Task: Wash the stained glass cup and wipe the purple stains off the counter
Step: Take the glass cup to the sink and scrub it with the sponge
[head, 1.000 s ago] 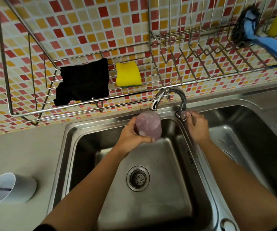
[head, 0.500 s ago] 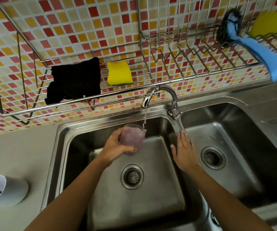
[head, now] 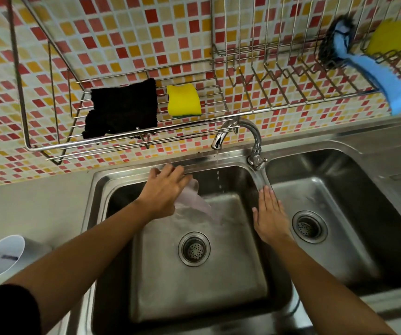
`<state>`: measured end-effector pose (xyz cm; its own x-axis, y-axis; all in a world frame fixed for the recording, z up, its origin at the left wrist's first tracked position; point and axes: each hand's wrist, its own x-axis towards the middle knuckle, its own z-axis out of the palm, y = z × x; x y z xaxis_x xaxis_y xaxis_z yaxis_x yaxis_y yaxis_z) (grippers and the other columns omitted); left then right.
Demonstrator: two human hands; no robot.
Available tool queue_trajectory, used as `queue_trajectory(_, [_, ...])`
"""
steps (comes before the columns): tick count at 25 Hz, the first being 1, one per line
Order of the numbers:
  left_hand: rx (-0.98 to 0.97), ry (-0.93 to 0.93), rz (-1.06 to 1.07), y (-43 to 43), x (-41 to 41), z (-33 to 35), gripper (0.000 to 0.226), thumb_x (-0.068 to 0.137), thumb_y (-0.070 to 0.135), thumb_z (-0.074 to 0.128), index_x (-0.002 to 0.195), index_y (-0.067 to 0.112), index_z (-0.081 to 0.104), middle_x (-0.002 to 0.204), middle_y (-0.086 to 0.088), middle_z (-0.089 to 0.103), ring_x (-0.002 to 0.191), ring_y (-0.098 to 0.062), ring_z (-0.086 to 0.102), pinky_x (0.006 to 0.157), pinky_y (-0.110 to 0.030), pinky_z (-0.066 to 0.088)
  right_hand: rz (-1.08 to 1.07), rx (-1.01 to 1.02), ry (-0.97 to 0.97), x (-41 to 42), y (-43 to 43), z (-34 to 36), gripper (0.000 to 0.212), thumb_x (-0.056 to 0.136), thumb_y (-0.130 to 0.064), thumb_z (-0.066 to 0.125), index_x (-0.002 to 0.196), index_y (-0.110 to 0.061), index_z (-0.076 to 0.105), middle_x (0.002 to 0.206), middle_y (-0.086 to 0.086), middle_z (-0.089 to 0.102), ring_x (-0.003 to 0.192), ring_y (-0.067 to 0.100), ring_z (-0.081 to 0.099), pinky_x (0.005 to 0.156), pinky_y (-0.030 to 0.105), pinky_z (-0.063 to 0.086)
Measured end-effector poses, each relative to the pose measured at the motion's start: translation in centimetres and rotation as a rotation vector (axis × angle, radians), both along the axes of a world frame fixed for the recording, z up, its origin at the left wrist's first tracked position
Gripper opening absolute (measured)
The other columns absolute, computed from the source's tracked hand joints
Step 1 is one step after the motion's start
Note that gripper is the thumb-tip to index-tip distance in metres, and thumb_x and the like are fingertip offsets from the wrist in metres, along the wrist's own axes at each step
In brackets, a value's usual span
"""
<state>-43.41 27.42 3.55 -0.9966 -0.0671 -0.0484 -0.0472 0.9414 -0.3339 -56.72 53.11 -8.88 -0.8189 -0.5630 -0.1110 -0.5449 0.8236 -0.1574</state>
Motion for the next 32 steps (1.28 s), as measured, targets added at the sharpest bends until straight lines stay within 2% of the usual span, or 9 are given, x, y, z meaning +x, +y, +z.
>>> queue_trajectory(4, [-0.194,0.103,-0.252,0.4,0.4,2.1,0.085,0.054,0.025,0.082,0.13,0.014,0.045,0.118,-0.01,0.049,0.106,-0.03,0.047,0.08,-0.05,0.047,0.046,0.029,-0.099,-0.8,0.3,1.2,0.06,0.1,-0.034,0.02,0.147,-0.003,-0.002,0.157,0.015,-0.006,0.145,0.023,-0.005,0.117,0.036,0.004])
queue_trajectory(7, [-0.153,0.135,-0.264,1.3,1.8,3.1,0.084,0.052,0.021,0.083,0.128,0.013,0.049,0.118,-0.011,0.049,0.106,-0.03,0.046,0.08,-0.049,0.049,0.078,-0.012,-0.108,-0.9,0.7,4.2,0.059,0.101,-0.034,0.022,0.147,-0.003,0.004,0.157,0.015,0.0,0.145,0.024,0.0,0.118,0.036,0.008])
queue_trajectory(9, [0.097,0.16,-0.103,1.3,3.3,2.9,0.082,0.061,0.025,0.077,0.135,0.018,0.041,0.128,-0.008,0.04,0.115,-0.027,0.036,0.092,-0.043,0.045,0.146,-0.232,0.005,0.0,0.5,7.9,0.053,0.1,-0.032,0.029,0.146,-0.005,0.022,0.154,0.013,0.021,0.143,0.023,0.018,0.116,0.035,0.017])
queue_trajectory(12, [0.82,0.225,0.241,1.4,6.1,3.1,0.087,0.061,0.031,0.081,0.137,0.023,0.038,0.124,0.002,0.03,0.117,-0.017,0.03,0.099,-0.031,0.041,0.28,-0.696,0.29,2.2,-0.6,15.9,0.04,0.093,-0.029,0.038,0.121,-0.007,0.057,0.123,0.01,0.061,0.115,0.021,0.054,0.1,0.029,0.037])
queue_trajectory(16, [1.351,0.323,0.505,2.6,8.1,3.6,0.086,0.059,0.015,0.085,0.132,0.031,0.042,0.13,0.002,0.038,0.12,-0.02,0.042,0.097,-0.038,0.048,0.406,-1.029,0.451,2.9,-5.0,26.2,0.026,0.09,-0.022,0.044,0.101,-0.01,0.063,0.098,0.003,0.065,0.092,0.006,0.052,0.082,0.02,0.041])
queue_trajectory(19, [1.285,0.367,0.496,3.2,9.5,4.8,0.084,0.057,0.018,0.085,0.128,0.034,0.041,0.13,0.004,0.042,0.118,-0.017,0.044,0.097,-0.039,0.048,0.323,-0.817,0.329,2.0,-11.2,31.4,0.03,0.09,-0.029,0.048,0.113,-0.013,0.058,0.115,0.006,0.061,0.103,0.018,0.055,0.082,0.024,0.039])
queue_trajectory(24, [0.992,0.427,0.387,3.5,12.5,6.7,0.09,0.058,0.03,0.081,0.132,0.037,0.028,0.133,0.007,0.033,0.122,-0.016,0.034,0.098,-0.033,0.044,0.142,-0.101,-0.032,1.0,-19.4,31.0,0.076,0.086,-0.051,0.057,0.143,-0.011,0.028,0.149,0.015,0.028,0.131,0.035,0.037,0.103,0.04,0.038])
queue_trajectory(28, [0.99,0.463,0.401,2.8,14.3,7.7,0.096,0.062,0.03,0.079,0.136,0.038,0.018,0.135,0.008,0.026,0.119,-0.013,0.036,0.094,-0.028,0.047,0.038,-0.228,-0.002,0.9,-20.5,30.4,0.056,0.088,-0.02,0.061,0.137,-0.006,0.038,0.141,0.017,0.037,0.122,0.034,0.046,0.093,0.034,0.044])
queue_trajectory(32, [1.053,0.52,0.423,3.0,13.8,7.2,0.096,0.061,0.037,0.08,0.136,0.038,0.019,0.114,0.026,0.024,0.107,0.002,0.033,0.074,-0.006,0.037,0.37,-0.594,0.363,3.2,-15.9,31.2,0.054,0.093,-0.024,0.047,0.144,-0.015,0.029,0.147,0.015,0.031,0.128,0.039,0.034,0.104,0.045,0.033])
